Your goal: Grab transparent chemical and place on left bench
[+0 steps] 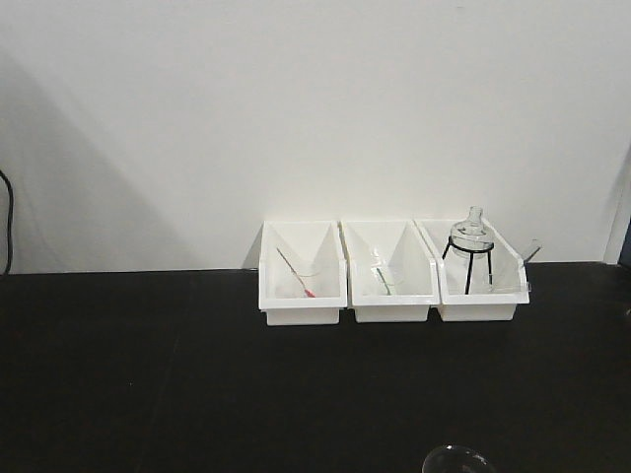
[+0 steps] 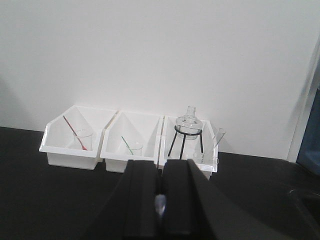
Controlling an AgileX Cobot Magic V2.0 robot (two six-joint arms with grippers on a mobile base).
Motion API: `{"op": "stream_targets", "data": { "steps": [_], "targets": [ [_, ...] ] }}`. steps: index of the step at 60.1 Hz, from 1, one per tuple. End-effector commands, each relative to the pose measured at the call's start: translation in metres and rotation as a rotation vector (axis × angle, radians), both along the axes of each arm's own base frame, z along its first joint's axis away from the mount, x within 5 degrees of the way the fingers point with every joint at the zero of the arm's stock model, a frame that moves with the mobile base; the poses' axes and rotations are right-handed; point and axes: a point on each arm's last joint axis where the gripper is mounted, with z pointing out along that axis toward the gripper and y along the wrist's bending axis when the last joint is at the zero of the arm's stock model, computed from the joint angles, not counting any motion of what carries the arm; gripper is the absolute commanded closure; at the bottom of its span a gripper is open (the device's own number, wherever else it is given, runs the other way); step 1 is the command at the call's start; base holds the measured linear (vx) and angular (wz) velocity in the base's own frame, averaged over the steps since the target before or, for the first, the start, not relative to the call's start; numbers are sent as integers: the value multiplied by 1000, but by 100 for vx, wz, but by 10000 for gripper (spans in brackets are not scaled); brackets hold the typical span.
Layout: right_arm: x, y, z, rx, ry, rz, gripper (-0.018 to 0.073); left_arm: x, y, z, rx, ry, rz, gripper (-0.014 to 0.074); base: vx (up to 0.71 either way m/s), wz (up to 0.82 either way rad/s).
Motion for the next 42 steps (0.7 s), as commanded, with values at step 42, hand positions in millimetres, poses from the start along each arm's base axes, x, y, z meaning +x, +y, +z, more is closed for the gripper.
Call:
{"op": "stream_targets", "data": {
  "steps": [42],
  "targets": [
    [138,33,-6,320,213,358,562,-1,0,3,-14,-81,-1,600,0,0]
  ]
}}
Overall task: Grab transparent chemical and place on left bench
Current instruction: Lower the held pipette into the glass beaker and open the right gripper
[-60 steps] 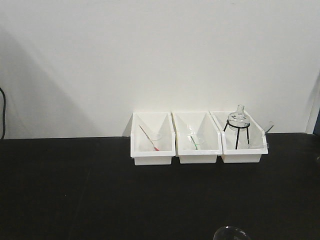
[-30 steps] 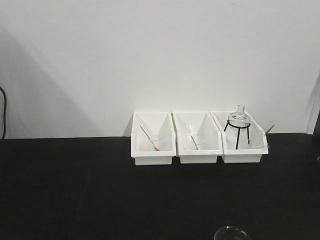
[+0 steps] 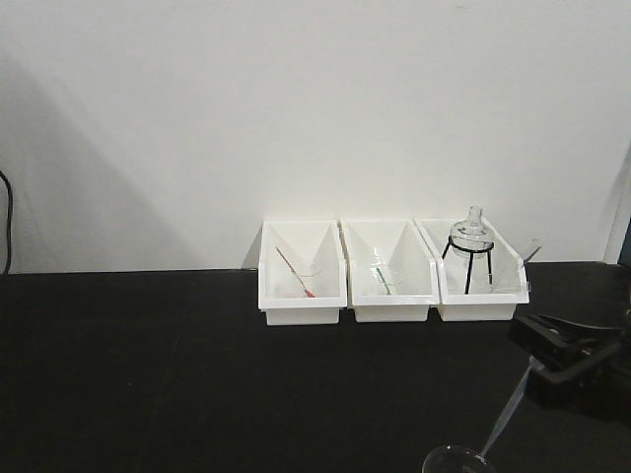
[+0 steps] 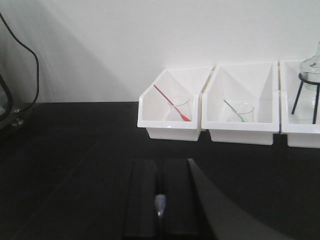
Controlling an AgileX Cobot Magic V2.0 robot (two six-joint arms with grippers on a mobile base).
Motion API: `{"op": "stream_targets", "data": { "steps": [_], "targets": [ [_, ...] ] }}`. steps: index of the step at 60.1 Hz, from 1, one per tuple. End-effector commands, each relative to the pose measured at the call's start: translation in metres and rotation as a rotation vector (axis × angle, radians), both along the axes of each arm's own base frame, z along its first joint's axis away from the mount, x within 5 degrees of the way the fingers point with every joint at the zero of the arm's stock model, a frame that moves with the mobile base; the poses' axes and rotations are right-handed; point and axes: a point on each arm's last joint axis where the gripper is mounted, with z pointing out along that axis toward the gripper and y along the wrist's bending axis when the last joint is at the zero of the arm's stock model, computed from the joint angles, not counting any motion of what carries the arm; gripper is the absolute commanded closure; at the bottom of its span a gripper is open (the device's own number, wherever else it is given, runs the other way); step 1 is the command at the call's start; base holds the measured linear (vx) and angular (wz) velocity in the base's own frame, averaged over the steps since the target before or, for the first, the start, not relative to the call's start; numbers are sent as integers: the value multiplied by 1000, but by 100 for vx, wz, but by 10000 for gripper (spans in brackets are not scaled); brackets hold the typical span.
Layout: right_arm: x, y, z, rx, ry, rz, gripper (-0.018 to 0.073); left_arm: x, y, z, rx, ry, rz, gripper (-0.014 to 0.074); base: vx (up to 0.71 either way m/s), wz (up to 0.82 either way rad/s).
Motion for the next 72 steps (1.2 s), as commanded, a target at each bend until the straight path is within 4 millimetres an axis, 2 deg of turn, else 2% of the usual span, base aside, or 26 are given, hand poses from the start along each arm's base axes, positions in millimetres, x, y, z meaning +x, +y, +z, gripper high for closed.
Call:
{"op": "stream_targets", "data": {
  "steps": [1,17,31,36,46,56,62,67,72],
  "targets": [
    [17,3,12,63,-39,32,562,-1,0,3,-14,-81,-1,600,0,0],
    [44,4,-29,72,105,41,562,-1,0,3,-14,-81,-1,600,0,0],
    [58,7,-60,93,194,72,556,-1,0,3,-14,-81,-1,600,0,0],
    [61,9,-68,92,207,94,523,-1,0,3,-14,-81,-1,600,0,0],
    [63,14,-74,80,175,161,372,-1,0,3,-14,-81,-1,600,0,0],
    [64,13,-75,55,155,163,139,-1,0,3,-14,-81,-1,600,0,0],
    [64,13,-74,56,153,164,31,-1,0,3,-14,-81,-1,600,0,0],
    [65,14,-72,57,143,167,-10,-1,0,3,-14,-81,-1,600,0,0],
    [63,13,-65,50,114,161,-5,-1,0,3,-14,-81,-1,600,0,0]
  ]
}}
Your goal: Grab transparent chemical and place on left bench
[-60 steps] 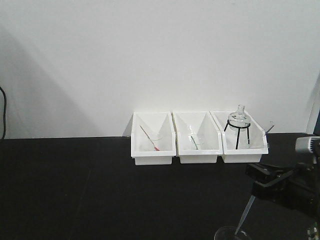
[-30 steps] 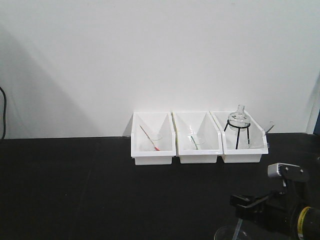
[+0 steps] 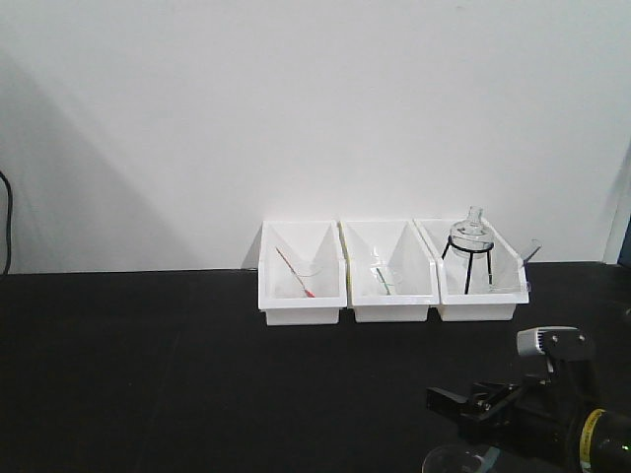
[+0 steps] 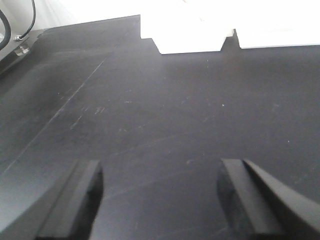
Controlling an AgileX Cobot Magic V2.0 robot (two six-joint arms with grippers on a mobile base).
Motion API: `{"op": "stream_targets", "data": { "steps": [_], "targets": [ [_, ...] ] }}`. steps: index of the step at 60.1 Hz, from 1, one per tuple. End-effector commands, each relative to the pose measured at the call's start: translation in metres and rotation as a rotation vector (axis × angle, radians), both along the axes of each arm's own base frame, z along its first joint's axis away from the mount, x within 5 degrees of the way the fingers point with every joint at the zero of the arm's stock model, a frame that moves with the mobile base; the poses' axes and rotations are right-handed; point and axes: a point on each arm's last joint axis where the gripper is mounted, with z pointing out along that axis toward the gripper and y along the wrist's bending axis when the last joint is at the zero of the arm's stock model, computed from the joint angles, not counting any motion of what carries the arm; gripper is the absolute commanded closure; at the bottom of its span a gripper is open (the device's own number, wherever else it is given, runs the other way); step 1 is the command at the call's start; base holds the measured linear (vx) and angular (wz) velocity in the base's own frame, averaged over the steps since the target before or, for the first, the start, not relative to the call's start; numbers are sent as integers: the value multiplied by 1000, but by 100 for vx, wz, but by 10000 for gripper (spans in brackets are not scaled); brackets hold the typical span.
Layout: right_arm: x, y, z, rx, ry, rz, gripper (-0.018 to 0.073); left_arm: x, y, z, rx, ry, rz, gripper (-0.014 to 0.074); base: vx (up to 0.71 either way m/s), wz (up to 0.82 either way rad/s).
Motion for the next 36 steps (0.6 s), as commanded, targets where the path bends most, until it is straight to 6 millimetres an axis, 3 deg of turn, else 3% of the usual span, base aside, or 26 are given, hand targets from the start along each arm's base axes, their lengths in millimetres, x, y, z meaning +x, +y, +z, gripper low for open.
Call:
{"op": "stream_targets", "data": {
  "steps": [1,17,33,36],
  "targets": [
    [1,1,33,55,-138,9,-2,-1,0,3,-14,-81,-1,600,0,0],
    [-24,-7,85,-31,-301,-64,157,-1,0,3,-14,-81,-1,600,0,0],
    [-69,-22,135,-208,-425,-198,570,-1,0,3,-14,-81,-1,600,0,0],
    [-79,-21,140,-236,-451,-189,572,-1,0,3,-14,-81,-1,600,0,0]
  ]
}}
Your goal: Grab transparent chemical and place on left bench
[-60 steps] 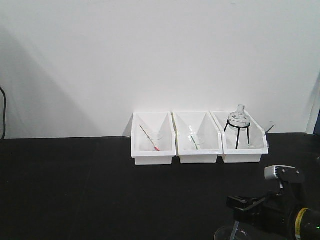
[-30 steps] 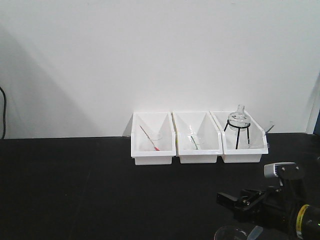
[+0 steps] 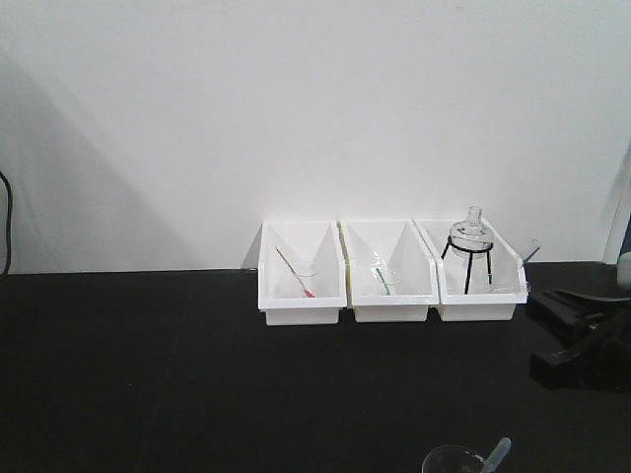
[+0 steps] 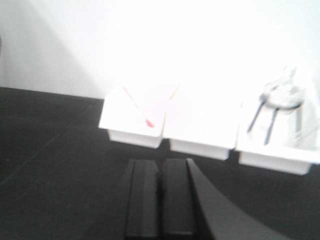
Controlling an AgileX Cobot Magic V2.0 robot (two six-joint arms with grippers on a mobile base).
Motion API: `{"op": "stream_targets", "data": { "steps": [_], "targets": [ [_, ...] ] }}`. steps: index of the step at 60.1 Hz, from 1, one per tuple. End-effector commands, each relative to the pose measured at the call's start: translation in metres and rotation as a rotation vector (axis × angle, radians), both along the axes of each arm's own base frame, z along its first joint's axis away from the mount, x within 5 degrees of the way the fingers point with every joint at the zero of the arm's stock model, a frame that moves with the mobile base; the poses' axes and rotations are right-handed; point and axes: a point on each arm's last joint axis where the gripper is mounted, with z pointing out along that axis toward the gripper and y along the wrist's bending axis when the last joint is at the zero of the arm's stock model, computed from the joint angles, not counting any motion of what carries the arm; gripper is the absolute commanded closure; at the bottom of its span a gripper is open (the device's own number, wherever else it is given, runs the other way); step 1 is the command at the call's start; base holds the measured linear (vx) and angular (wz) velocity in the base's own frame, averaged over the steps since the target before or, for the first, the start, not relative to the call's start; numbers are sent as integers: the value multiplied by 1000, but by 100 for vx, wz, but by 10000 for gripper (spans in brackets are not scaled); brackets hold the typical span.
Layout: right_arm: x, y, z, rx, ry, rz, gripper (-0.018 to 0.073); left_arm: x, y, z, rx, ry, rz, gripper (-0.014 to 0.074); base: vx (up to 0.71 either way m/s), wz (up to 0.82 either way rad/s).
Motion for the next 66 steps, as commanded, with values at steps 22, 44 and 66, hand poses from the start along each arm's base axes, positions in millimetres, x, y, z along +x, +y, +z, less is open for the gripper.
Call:
{"op": "stream_targets", "data": {
  "steps": [22,44,66],
  "targets": [
    [-58,1,31,-60,-167,26,566,-1,0,3,-14,-81,-1,600,0,0],
    [-60,1,33,-60,-176,24,566,-1,0,3,-14,-81,-1,600,0,0],
    [-57,-2,34,1,-166,-15,566,-1,0,3,-14,-81,-1,600,0,0]
  ]
}}
